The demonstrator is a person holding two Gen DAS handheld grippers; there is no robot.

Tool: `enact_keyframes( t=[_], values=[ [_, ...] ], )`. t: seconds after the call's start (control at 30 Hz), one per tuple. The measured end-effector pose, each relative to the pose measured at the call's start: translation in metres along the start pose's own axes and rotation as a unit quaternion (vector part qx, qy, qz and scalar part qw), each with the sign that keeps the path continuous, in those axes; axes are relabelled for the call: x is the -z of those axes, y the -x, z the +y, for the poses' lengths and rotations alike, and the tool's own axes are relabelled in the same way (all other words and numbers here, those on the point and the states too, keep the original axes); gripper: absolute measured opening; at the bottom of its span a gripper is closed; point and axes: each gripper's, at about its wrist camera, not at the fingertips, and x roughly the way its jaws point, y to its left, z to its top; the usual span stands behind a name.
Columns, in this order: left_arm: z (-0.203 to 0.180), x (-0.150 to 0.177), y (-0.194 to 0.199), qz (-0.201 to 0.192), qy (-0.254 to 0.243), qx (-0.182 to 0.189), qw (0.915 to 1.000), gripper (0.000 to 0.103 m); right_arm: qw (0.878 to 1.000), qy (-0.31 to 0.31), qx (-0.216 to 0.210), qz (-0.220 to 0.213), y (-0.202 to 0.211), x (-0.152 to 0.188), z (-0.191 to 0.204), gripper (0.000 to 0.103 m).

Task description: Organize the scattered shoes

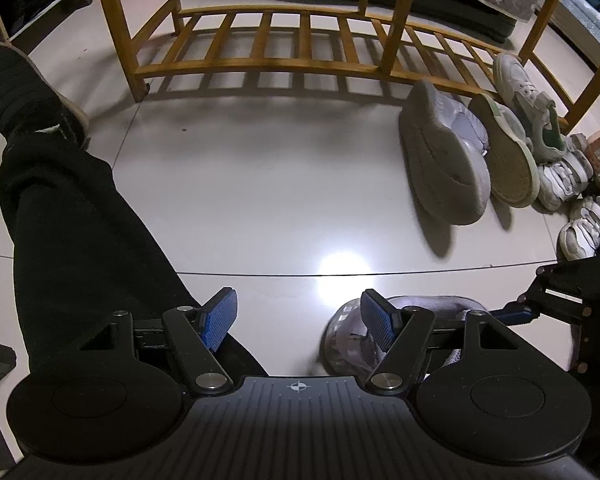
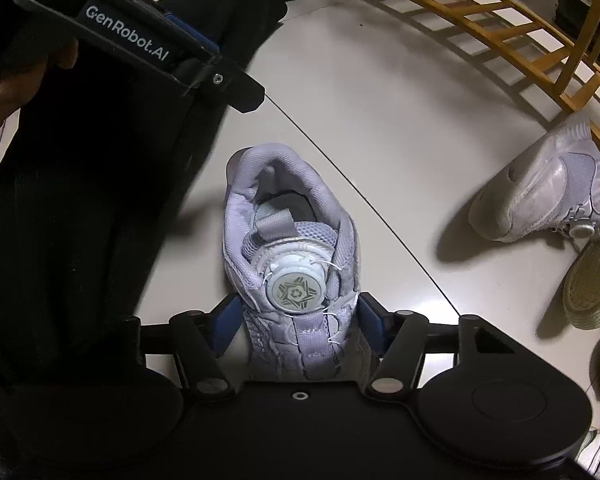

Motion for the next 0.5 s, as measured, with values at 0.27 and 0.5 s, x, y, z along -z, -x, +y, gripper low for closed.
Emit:
enact_keyframes(
  t=[0.27, 0.5],
  values=[
    [0.001, -0.001, 0.001, -0.003, 0.002, 0.0, 1.0, 0.07, 0.996, -0.078, 0.008, -0.03, -0.002, -0.009, -0.013, 0.061],
    [0.008, -0.002, 0.0, -0.001, 0.012, -0.004, 0.9999, 0.07, 0.985, -0.16, 0.026, -0.058, -0.009, -0.029, -0.031, 0.061]
  ],
)
